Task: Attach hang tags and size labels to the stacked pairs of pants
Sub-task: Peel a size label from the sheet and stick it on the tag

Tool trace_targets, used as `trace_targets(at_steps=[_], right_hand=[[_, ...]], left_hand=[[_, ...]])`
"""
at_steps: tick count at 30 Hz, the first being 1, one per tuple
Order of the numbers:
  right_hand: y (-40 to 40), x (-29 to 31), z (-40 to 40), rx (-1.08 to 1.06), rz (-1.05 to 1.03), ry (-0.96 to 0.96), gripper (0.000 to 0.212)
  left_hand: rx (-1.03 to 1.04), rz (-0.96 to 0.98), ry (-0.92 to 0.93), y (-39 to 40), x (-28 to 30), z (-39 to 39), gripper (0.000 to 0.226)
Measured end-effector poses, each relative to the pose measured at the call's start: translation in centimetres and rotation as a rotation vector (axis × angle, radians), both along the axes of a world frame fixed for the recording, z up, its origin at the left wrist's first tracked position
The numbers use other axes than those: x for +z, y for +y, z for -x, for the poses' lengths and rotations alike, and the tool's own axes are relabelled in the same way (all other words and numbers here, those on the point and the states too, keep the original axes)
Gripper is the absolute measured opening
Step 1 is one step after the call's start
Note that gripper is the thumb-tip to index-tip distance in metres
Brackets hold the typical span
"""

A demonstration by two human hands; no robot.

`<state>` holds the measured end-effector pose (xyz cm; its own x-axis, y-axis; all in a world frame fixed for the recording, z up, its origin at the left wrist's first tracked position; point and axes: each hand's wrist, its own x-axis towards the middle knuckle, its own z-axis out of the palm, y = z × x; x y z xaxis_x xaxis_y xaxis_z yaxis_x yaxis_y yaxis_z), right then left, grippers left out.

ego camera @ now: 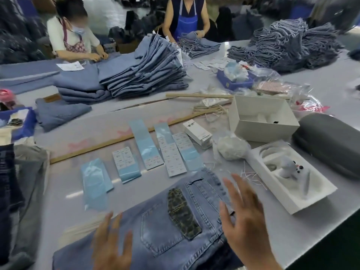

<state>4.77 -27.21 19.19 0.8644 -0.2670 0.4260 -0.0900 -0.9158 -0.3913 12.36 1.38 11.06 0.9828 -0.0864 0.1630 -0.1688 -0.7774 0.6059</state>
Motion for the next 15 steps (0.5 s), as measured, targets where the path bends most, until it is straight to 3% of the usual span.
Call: trace_targets(at_steps=[2,3,4,6,8,12,15], right_hand=[[0.8,-3.2,-0.1,0.059,-0.106,0.318,0.055],[0.9,-4.6,0.3,0.044,-0.240,0.375,0.051],[1.0,-5.6,0.7,0.000,-0.361,0.365,0.049],[1.0,-6.2,0.8,-0.116,-0.455,0.337,0.050],[1.1,-6.1,0.6,-0.162,-0.456,0.342,0.054],[1.4,-6.8,0.5,-0.203,-0.414,0.326,0.054],[1.9,-6.8,0.4,-0.272,-0.338,0.234,0.042]], left_hand=[[-0.190,-0.014,-0.074,-2.8,-0.7,-0.3,0.056],[-0.230,-0.045,-0.043,-4.7,-1.2,0.4,0.059],[-0.298,-0.133,0.065,-6.2,-1.5,0.6,0.065],[-0.289,-0.111,0.091,-6.5,-2.4,0.2,0.077],[-0.222,-0.128,-0.006,-5.9,-3.2,-0.1,0.078],[-0.200,-0.111,-0.022,-5.8,-3.5,0.0,0.077],[-0.185,-0.132,-0.045,-5.6,-4.3,0.0,0.073]])
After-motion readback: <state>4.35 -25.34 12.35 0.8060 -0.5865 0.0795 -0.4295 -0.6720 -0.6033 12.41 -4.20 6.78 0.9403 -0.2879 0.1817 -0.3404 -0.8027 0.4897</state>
